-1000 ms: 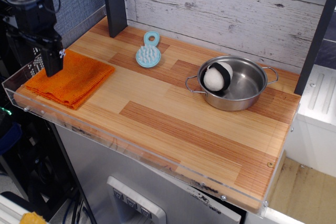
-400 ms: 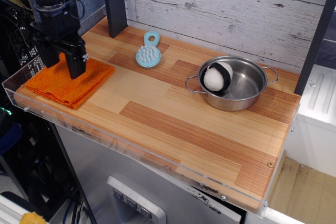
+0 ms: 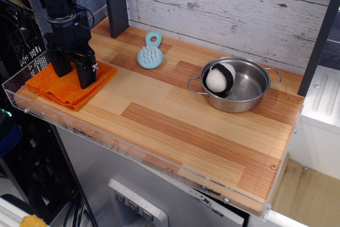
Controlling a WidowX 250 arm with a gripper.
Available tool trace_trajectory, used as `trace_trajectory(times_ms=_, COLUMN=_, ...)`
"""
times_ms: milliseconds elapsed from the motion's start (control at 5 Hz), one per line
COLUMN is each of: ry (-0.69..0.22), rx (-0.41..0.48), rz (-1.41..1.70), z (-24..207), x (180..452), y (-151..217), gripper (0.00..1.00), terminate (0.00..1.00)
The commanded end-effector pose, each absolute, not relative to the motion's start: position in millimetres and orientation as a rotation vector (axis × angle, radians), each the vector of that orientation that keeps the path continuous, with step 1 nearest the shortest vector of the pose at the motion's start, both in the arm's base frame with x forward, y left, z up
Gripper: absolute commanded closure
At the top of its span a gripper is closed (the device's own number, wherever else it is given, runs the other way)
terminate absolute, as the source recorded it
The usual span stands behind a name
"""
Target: Move the orange cloth behind the pot
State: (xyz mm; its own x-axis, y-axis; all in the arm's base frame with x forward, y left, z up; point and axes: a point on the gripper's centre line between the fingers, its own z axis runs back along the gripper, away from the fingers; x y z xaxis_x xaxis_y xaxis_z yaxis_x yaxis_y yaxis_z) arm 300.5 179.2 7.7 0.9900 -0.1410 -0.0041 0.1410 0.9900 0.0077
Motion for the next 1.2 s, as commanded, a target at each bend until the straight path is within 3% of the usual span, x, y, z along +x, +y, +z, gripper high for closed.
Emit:
trace_trajectory(times_ms=0, ry=0.137, rx=0.069, rz=-0.276, z=-1.5, x=304.3, y=157.8, gripper=0.0, terminate=0.0)
trace_trajectory(times_ms=200, ry=0.133, rx=0.011, rz=-0.261, z=12.0, x=299.9, y=127.1, gripper=0.0, terminate=0.0)
trace_trajectory(times_ms=600, ry=0.059, rx=-0.134, rz=-0.09, z=61.4, x=264.3, y=46.1, gripper=0.0, terminate=0.0)
trace_trajectory(times_ms=1000, ry=-0.002, rx=-0.102, rz=0.052, z=88.0, x=253.9, y=35.1, gripper=0.0, terminate=0.0)
